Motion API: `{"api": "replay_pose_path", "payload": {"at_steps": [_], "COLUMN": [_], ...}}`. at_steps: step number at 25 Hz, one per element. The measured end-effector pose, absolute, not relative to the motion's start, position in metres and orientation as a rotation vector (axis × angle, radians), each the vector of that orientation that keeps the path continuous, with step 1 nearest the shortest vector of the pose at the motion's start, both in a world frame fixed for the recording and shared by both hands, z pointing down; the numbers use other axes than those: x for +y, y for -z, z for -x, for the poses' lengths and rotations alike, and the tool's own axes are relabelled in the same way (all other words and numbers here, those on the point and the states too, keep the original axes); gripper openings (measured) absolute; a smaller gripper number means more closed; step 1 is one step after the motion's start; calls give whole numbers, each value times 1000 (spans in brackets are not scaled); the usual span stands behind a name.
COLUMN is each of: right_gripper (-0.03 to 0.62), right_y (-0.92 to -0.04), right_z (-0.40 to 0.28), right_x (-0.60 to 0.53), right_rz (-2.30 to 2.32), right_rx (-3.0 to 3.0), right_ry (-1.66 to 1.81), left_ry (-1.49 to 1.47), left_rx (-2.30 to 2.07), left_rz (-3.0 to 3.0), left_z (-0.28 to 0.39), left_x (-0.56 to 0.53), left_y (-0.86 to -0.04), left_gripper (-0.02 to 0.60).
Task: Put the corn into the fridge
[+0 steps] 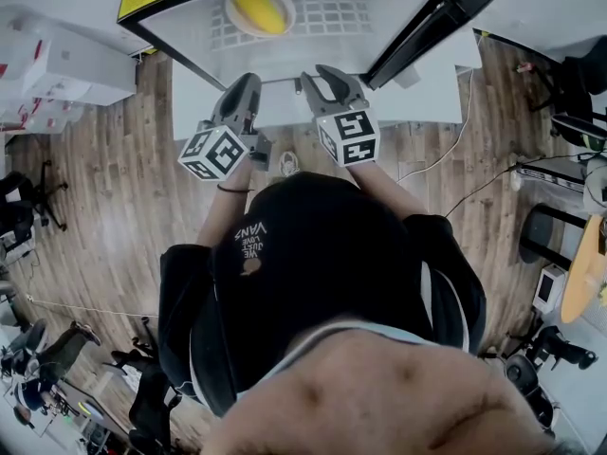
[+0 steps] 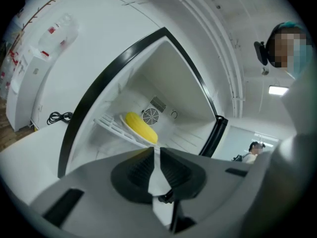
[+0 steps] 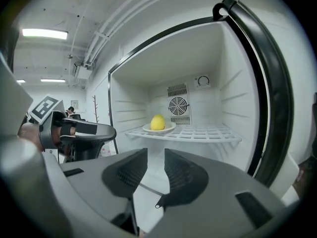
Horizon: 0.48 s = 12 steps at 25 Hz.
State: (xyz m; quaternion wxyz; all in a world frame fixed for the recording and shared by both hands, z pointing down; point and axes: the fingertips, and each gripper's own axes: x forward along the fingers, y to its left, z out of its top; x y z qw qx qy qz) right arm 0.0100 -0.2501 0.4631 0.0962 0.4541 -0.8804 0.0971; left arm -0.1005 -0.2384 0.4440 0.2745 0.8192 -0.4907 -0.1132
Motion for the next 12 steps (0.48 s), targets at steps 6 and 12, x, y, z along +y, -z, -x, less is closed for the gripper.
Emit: {"api": "replay_pose_path", "payload": {"at_steps": [6, 12], "right_gripper": [93, 69], "right_y": [-465, -465], "right_z": [-16, -21], "right_x": [-240, -227], "right_rz": [-1348, -1351], "right_rx": [-2612, -2613], "right_ry": [-290, -273], "left_ry": [189, 140], "left_rx": [-1368, -1360], "left_rz": [-2286, -2324], "left_z": [93, 82], "left_x": [-224, -210], "left_y": [-446, -446], "left_gripper": [41, 41]}}
